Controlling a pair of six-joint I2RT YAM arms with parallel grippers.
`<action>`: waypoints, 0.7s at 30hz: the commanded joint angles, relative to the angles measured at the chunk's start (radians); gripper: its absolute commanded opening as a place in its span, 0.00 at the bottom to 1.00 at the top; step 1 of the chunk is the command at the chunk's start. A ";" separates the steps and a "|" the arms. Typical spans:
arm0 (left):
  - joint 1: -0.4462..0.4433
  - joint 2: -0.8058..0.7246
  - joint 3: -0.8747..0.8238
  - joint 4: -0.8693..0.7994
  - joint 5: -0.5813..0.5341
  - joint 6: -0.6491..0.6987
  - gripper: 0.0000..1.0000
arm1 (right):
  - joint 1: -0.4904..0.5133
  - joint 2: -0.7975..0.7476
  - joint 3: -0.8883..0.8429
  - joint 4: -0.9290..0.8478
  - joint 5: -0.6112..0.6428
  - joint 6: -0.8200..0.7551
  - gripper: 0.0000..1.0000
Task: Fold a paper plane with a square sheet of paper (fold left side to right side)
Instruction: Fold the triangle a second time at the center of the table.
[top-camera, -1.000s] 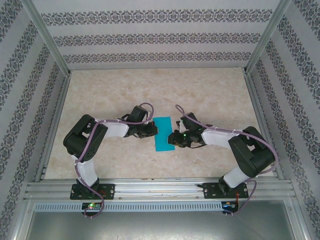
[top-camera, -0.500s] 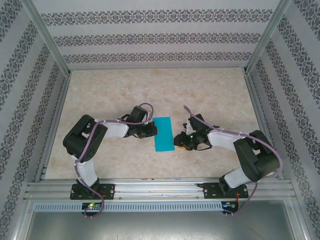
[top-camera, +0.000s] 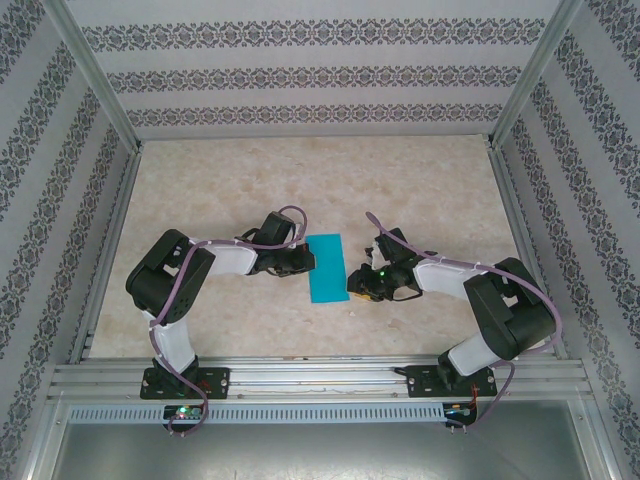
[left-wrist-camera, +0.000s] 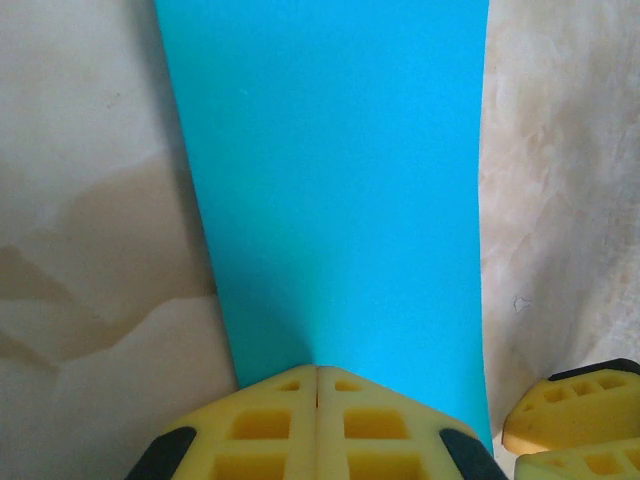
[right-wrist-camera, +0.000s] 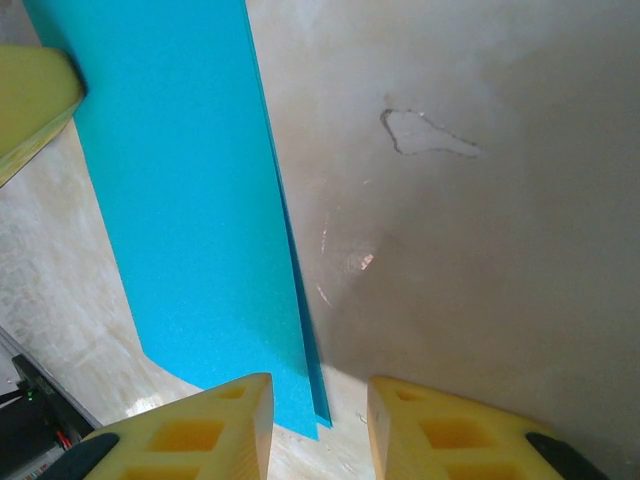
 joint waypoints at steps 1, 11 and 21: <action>-0.004 0.007 -0.021 -0.050 -0.031 0.017 0.00 | 0.048 0.039 0.015 0.056 -0.046 0.020 0.31; -0.004 0.008 -0.021 -0.050 -0.029 0.018 0.00 | 0.054 0.034 0.018 0.057 -0.049 0.027 0.29; -0.004 0.006 -0.022 -0.047 -0.027 0.019 0.00 | 0.059 0.032 0.018 0.055 -0.049 0.032 0.27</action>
